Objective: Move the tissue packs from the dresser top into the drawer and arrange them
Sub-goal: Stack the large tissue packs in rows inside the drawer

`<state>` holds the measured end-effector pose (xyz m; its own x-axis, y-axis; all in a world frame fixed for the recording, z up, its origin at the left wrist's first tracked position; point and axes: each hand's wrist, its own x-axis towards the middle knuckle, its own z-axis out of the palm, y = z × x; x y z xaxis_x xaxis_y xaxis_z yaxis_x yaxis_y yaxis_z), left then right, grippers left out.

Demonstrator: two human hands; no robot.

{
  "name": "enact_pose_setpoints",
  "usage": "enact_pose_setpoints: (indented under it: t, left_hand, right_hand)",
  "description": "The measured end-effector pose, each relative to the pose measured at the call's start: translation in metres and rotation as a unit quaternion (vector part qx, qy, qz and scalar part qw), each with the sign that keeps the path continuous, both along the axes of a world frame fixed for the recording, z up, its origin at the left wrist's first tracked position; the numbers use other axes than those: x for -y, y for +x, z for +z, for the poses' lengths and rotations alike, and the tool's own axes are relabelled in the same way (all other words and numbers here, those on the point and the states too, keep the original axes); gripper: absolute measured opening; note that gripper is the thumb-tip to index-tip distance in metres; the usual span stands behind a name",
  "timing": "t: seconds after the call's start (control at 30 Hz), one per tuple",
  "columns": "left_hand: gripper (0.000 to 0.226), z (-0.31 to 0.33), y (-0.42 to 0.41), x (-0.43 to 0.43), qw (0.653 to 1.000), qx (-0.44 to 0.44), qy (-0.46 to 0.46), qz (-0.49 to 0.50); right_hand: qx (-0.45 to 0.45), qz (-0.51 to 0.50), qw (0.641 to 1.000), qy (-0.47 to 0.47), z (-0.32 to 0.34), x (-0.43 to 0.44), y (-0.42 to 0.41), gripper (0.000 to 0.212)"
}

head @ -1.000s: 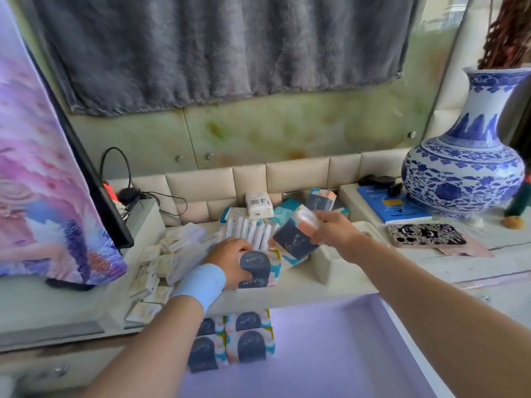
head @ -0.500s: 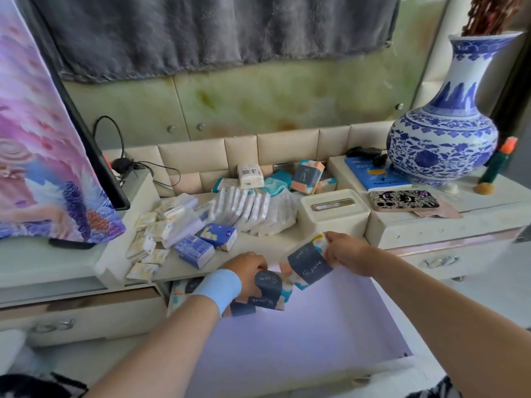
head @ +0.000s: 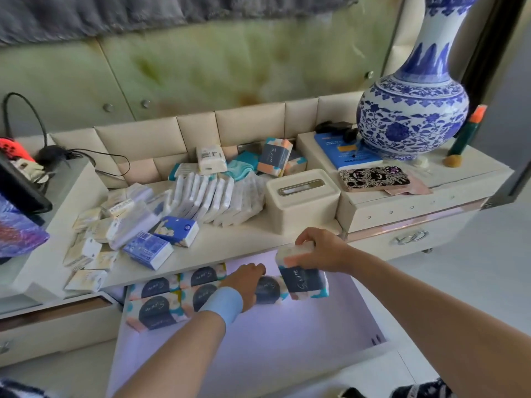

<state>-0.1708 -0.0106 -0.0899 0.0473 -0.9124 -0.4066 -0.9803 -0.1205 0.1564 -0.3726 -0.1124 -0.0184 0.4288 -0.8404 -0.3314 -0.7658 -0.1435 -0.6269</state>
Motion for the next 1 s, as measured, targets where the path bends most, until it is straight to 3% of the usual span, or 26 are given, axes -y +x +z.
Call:
enact_pose_setpoints:
  t: [0.1, 0.2, 0.3, 0.4, 0.57, 0.67, 0.77, 0.87, 1.0]
  left_hand:
    - [0.038, -0.004, 0.012, 0.003, 0.998, 0.049, 0.023, -0.016]
    - [0.04, -0.006, 0.023, 0.004, 0.994, 0.097, 0.003, -0.052]
    - [0.045, -0.003, 0.029, 0.001, 0.993, 0.09, -0.046, -0.067]
    - [0.048, 0.002, 0.028, -0.008, 0.992, 0.082, -0.077, -0.065]
    - [0.043, 0.003, 0.026, -0.039, 0.994, 0.089, -0.039, -0.042]
    - [0.04, 0.004, 0.029, -0.058, 0.994, 0.092, -0.037, -0.049]
    - [0.043, 0.007, 0.028, -0.066, 0.997, 0.058, -0.027, -0.033]
    - [0.057, 0.008, 0.021, -0.07, 0.999, 0.004, 0.006, -0.033]
    - [0.059, 0.0, 0.005, -0.067, 0.993, 0.065, -0.003, -0.093]
  right_hand:
    - [-0.037, 0.069, 0.997, -0.004, -0.01, -0.006, 0.01, 0.04]
    - [-0.117, 0.18, 0.976, -0.033, -0.027, -0.015, 0.021, 0.07]
    - [-0.165, 0.245, 0.953, -0.066, -0.04, -0.028, 0.032, 0.089]
    - [-0.159, 0.284, 0.941, -0.091, -0.052, -0.04, 0.046, 0.087]
    - [-0.075, 0.317, 0.938, -0.116, -0.074, -0.06, 0.065, 0.064]
    - [-0.047, 0.346, 0.927, -0.132, -0.083, -0.063, 0.065, 0.065]
    - [-0.077, 0.336, 0.924, -0.164, -0.086, -0.062, 0.059, 0.066]
    - [-0.202, 0.273, 0.92, -0.197, -0.083, -0.058, 0.052, 0.064]
    - [-0.289, 0.194, 0.927, -0.136, -0.092, -0.057, 0.04, 0.086]
